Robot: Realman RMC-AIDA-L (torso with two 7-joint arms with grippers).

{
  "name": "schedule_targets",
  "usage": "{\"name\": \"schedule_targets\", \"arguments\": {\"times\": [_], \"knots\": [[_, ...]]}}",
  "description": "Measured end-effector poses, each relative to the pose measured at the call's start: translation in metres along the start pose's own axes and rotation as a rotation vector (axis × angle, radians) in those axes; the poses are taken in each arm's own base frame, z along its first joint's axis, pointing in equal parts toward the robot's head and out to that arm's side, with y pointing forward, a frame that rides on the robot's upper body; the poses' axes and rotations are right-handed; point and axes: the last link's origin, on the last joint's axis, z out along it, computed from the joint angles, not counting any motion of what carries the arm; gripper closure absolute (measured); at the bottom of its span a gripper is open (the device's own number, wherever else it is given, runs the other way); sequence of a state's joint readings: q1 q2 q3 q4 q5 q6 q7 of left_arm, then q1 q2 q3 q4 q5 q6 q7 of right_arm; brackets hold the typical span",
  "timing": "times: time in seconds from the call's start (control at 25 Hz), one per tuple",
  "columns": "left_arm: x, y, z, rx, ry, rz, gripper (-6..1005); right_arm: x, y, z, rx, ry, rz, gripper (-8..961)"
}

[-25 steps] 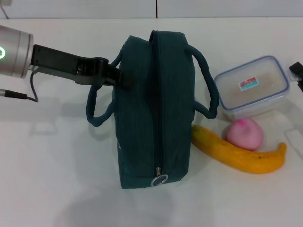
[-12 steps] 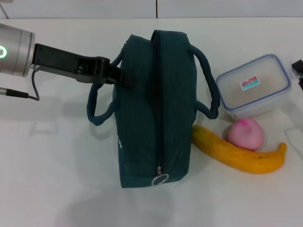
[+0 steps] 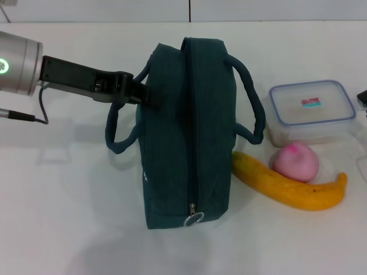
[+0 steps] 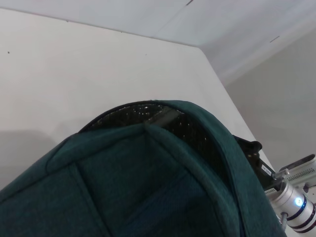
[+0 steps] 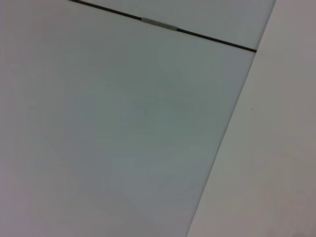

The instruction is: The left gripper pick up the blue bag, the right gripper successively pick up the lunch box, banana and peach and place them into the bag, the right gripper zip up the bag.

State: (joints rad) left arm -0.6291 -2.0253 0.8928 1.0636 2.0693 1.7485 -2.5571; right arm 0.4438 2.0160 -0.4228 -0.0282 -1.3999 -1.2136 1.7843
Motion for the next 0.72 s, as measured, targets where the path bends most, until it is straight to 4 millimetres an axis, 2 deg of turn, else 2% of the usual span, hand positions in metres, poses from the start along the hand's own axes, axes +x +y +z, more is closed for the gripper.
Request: {"name": "schedule_targets", "arguments": {"times": [0.32,0.72], "knots": [[-0.0003,-0.0006,0.0007,-0.002,-0.001,0.006,956,0.0007,0.0010,0.0007,0.006,0.056,-0.061,902],[-0.0010,-0.0007,0.0006,-0.003,-0.003,0.018,956,-0.0054,-0.0003,-0.0059,0.005,0.040,-0.075,715]]}}
